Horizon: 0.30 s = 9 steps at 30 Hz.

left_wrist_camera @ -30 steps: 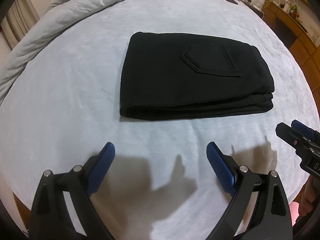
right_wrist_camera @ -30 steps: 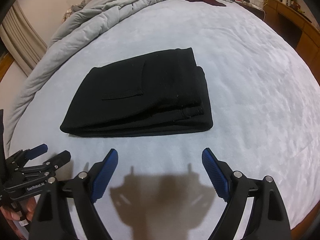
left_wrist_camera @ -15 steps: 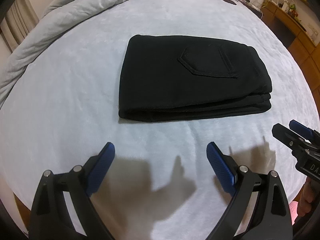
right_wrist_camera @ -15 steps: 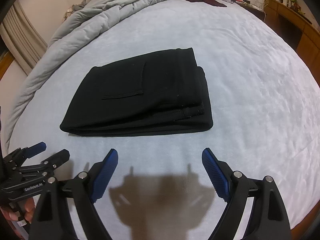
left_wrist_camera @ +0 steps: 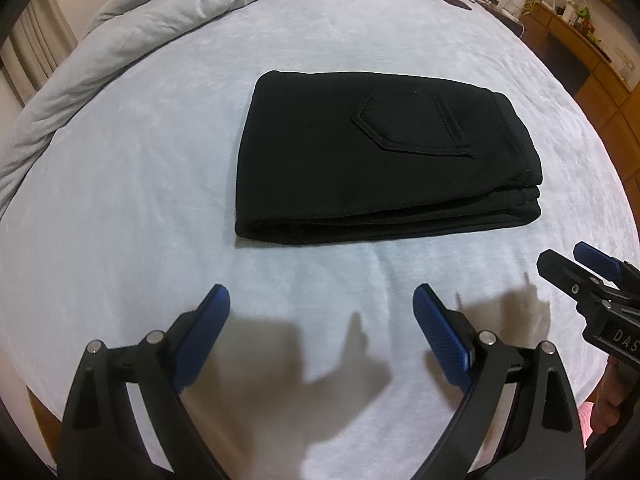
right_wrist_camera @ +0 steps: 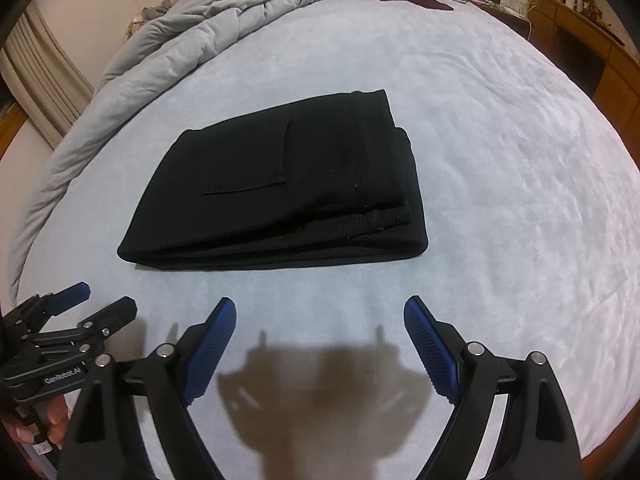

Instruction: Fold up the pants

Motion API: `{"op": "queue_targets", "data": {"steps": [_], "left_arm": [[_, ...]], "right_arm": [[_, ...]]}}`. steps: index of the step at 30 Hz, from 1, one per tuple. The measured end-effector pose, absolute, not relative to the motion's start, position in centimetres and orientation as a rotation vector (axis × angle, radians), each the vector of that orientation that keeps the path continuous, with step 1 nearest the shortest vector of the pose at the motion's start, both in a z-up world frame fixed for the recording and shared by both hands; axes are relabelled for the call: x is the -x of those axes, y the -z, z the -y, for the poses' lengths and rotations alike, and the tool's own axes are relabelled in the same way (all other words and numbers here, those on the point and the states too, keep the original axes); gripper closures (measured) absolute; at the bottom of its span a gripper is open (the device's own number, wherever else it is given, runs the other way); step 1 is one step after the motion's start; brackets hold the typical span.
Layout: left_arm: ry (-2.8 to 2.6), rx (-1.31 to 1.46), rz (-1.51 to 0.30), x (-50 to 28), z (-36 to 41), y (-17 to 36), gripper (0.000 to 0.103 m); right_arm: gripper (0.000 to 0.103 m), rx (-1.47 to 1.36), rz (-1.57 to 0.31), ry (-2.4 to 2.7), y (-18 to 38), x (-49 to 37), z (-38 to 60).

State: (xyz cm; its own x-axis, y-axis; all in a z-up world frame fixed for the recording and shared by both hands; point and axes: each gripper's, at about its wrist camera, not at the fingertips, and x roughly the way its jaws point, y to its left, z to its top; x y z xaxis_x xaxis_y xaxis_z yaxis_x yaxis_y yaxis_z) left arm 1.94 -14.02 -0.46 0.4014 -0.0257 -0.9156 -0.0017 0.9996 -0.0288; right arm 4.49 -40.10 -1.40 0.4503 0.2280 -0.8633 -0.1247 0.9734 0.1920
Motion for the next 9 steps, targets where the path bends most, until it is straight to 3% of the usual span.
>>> {"op": "queue_targets", "data": {"steps": [9], "left_arm": [[0.027, 0.02, -1.162, -2.29, 13.73, 0.4, 0.011]], "right_arm": [[0.015, -0.109, -1.081, -0.218, 1.53, -4.55, 40.18]]}}
